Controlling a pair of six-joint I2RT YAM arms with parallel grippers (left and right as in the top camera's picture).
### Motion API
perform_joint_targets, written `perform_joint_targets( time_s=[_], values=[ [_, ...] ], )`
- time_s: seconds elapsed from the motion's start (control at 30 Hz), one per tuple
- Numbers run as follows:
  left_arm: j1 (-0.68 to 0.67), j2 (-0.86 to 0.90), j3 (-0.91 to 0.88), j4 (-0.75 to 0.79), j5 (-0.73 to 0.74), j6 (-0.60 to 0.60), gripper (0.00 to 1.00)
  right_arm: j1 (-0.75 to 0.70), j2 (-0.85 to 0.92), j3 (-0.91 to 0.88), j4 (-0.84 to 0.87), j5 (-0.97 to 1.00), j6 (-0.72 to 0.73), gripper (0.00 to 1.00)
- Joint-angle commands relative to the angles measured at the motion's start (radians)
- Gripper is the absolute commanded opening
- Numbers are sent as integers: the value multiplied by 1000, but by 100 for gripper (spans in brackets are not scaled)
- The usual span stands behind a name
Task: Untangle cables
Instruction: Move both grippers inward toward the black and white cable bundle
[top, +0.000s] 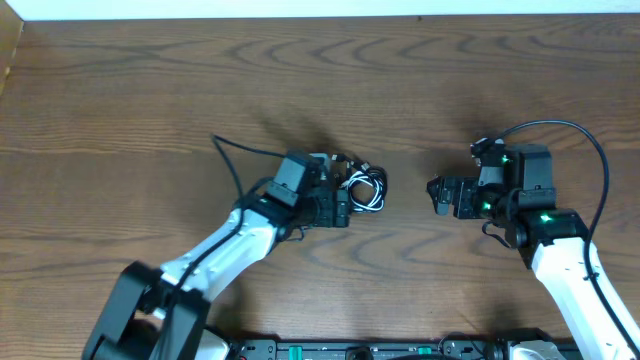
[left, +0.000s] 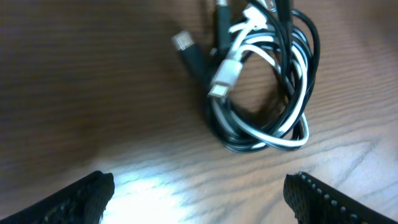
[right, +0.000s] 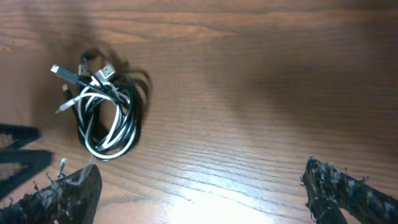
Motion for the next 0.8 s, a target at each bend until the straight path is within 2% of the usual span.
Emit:
perform_joint_targets(
  time_s=[0.0, 0.13, 0.43, 0.5, 0.63, 0.7, 0.77],
  values=[
    [-36, 58, 12, 93, 11, -20, 92, 31, 20, 18, 12, -9, 34, 99],
    [-60, 106, 12, 187, 2, -20, 90, 53, 28, 18, 16, -9, 34, 99],
    [-92, 219, 12, 294, -24, -19, 70, 65, 28, 18, 19, -5, 34, 99],
    [-92, 219, 12, 315, -24, -19, 60, 65, 28, 18, 18, -5, 38, 99],
    [-92, 219, 12, 349, -23, -19, 24, 65, 28, 18, 20, -5, 42, 99],
    [-92, 219, 12, 341, -23, -19, 14, 65, 28, 18, 19, -5, 42, 99],
    [-92, 219, 12, 323, -23, -19, 11, 65, 29, 18, 19, -4, 41, 99]
  ],
)
